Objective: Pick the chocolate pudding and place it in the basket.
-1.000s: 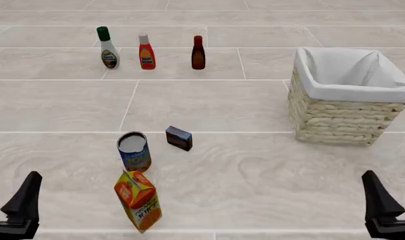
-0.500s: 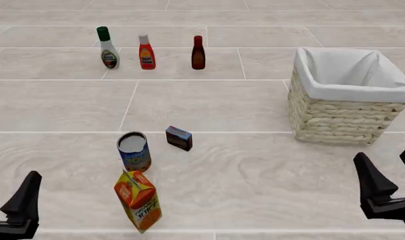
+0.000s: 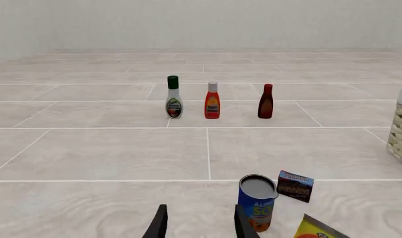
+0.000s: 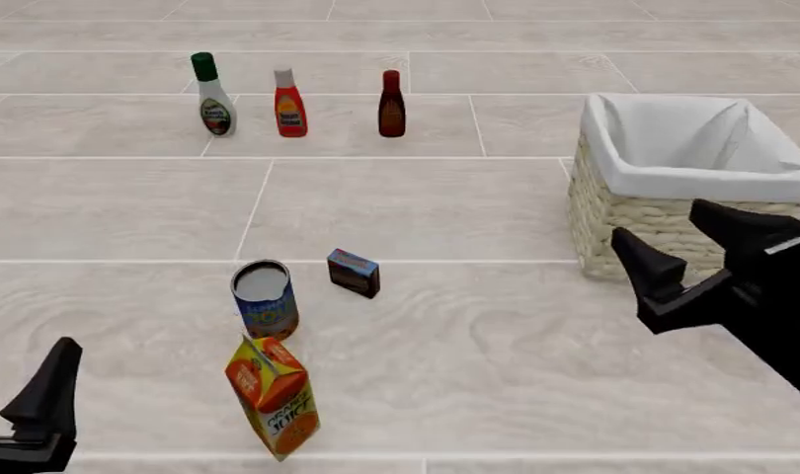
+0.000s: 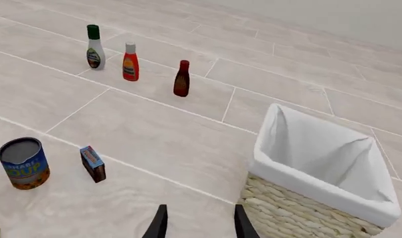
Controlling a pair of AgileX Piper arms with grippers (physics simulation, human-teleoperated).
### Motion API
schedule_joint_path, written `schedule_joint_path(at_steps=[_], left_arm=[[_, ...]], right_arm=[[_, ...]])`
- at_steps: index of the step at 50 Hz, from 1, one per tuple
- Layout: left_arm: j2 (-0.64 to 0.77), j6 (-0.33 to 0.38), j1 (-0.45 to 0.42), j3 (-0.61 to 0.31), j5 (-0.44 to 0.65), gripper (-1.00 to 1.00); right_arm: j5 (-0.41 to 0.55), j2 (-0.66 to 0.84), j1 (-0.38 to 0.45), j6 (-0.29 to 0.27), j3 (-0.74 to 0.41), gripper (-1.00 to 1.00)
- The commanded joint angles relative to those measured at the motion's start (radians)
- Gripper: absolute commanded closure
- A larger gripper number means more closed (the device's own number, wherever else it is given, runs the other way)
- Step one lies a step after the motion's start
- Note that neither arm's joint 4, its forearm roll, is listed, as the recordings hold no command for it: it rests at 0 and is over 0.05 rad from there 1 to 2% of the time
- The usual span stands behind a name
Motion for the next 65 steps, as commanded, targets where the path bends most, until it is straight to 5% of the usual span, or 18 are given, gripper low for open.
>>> schedule_joint_path(at_steps=[1, 26, 53, 65], left_arm=[[-0.003, 0.0, 0.0, -0.003, 0.006, -1.0], [-0.005, 0.001, 0.0, -0.002, 0.004, -1.0], [-0.005, 0.0, 0.0, -0.005, 0.01, -1.0], [-0.005, 0.001, 0.0, -0.007, 0.01, -1.0]], right_arm=[[0.08, 0.151, 0.075, -0.049, -0.131, -1.0], [0.312, 0.418, 0.225, -0.077, -0.436, -1.0], [0.375, 0.665, 0.305, -0.097, -0.634, -1.0], [0.332, 0.771, 0.314, -0.083, -0.681, -1.0]])
